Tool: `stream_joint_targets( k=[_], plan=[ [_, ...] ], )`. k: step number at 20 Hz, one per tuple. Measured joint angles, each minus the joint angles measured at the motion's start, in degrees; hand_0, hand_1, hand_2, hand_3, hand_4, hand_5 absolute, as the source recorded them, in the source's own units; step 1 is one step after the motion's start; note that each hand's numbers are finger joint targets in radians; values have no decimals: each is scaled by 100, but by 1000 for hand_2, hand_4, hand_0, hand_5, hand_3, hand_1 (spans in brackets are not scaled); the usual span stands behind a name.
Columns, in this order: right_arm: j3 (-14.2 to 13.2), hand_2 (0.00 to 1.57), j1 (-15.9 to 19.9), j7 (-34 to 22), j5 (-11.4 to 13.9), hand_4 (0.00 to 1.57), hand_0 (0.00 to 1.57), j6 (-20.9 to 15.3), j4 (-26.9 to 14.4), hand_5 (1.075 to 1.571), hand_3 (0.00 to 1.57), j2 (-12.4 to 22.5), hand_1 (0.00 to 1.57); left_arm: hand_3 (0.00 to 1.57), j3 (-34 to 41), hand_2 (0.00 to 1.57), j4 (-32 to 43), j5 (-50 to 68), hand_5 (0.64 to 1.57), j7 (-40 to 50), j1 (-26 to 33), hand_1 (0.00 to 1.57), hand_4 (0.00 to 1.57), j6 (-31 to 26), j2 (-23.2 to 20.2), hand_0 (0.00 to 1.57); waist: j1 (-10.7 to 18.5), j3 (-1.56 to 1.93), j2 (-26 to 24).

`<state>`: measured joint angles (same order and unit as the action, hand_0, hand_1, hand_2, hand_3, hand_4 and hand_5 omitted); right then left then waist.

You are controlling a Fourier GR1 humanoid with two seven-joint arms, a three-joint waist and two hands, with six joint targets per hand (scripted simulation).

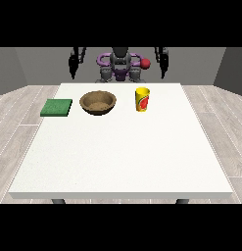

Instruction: Pick the cup and pour the ball into the bowl, then pick the bowl and place it on the pad

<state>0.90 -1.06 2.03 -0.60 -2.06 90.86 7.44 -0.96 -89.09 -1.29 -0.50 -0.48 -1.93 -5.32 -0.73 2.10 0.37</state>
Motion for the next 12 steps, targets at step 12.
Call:
stream_joint_targets(
  k=[12],
  plan=[
    [82, 0, -379, -1759, -569, 856, 0, -119, 1082, 1531, 0, -172, 0, 0, -35, 0, -1064, 590, 1564, 1831, 3, 0, 618, 573, 368, 0, -184, -191, -2057]
  ],
)
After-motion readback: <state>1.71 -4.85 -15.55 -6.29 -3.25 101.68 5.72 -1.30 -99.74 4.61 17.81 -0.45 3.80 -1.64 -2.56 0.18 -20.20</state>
